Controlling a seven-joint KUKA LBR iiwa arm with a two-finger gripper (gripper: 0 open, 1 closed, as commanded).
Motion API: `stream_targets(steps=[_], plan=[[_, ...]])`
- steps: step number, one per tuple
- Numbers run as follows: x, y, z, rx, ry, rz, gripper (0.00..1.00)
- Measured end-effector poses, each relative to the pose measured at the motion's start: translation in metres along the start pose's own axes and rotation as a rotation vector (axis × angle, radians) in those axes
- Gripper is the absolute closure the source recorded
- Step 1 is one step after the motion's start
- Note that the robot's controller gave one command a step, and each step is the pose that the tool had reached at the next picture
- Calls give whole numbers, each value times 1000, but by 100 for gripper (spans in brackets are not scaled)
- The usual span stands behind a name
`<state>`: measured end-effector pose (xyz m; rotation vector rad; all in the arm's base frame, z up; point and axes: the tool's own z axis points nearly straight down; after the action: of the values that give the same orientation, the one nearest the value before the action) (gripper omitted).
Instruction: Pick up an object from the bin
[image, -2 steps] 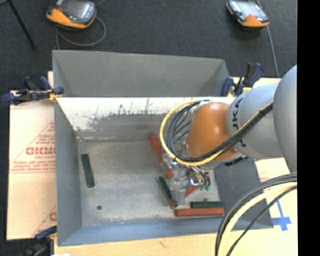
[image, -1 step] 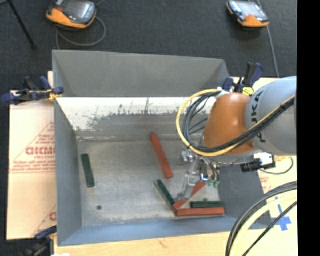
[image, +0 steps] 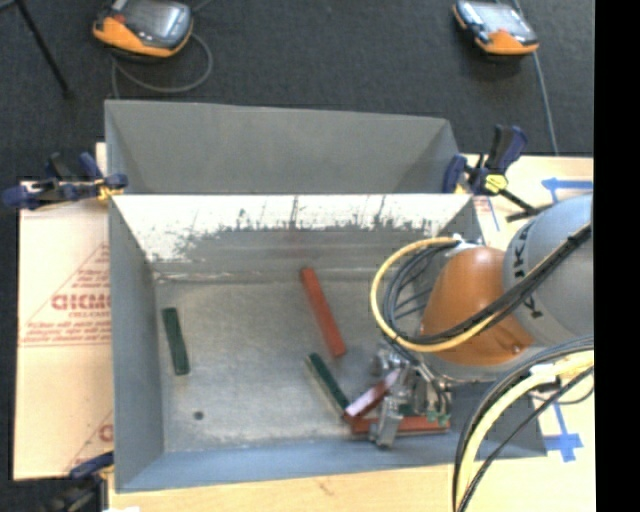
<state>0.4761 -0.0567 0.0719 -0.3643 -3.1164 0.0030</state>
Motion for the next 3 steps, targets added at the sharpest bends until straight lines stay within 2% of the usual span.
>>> stream_targets(steps=[1,2,3], plan=[[-2,2,-4,-1,-2,-8,100],[-11,-10,-153,-4,-16,-4,100],[-9,-11,-148,-2,-7,-6,0]])
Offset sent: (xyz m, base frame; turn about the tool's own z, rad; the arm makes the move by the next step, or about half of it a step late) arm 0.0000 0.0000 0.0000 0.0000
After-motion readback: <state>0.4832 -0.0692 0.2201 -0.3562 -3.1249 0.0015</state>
